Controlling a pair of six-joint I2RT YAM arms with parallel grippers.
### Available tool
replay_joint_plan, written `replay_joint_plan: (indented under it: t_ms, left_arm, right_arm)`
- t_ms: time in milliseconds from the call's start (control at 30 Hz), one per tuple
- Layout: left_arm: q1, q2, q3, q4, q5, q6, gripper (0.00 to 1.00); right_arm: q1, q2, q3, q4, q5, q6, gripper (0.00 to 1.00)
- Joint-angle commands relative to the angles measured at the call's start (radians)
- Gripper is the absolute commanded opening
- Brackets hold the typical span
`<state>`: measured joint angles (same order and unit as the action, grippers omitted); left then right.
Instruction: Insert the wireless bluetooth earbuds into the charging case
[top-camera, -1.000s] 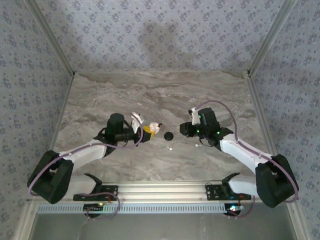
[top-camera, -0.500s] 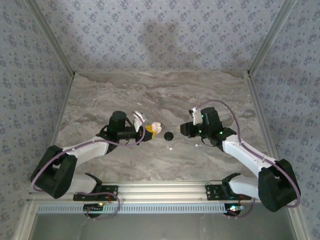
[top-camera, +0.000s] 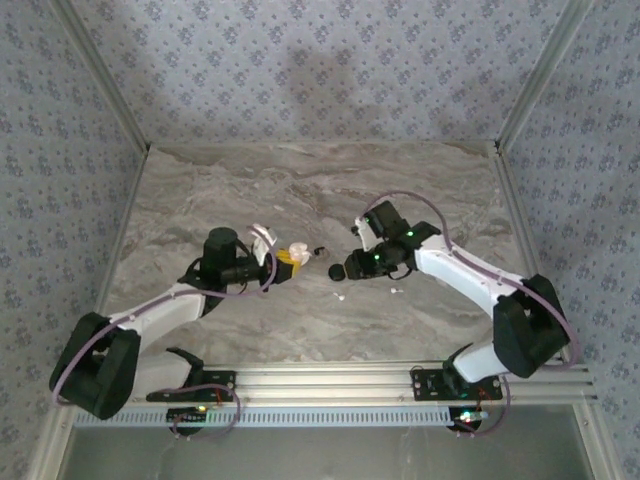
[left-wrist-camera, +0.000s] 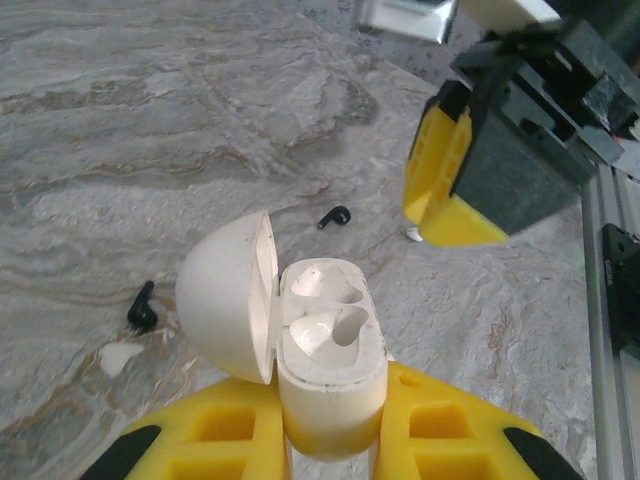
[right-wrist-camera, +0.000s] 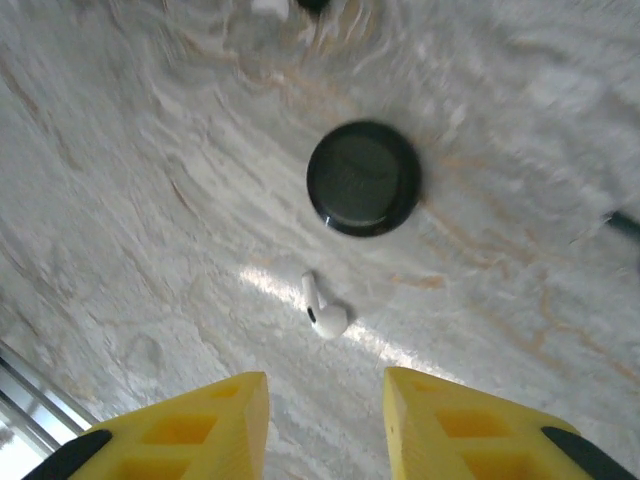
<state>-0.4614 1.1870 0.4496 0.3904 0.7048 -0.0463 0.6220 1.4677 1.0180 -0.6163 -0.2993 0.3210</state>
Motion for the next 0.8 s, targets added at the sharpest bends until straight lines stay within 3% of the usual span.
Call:
replay_joint_plan:
  t_ms: [0,333,767]
  left_arm:
    - [0.015,-0.054,-0.024,-0.021,-0.036,-0.026,0.07]
    - [0.030,-0.125,-0.050,-0.058,-0.079,-0.027,0.07]
    - [0.036,-0.145,-0.049,-0.081,-0.085,-0.017,0.07]
  right_arm:
    - [0.064,0.085,0.071,-0.083,0.047,0.049,0.40]
    - [0.134,0.336,0.237,-0.134,0.126,0.040,0.43]
    - [0.169,0.446,0.282,-0.160,0.152,0.009,0.43]
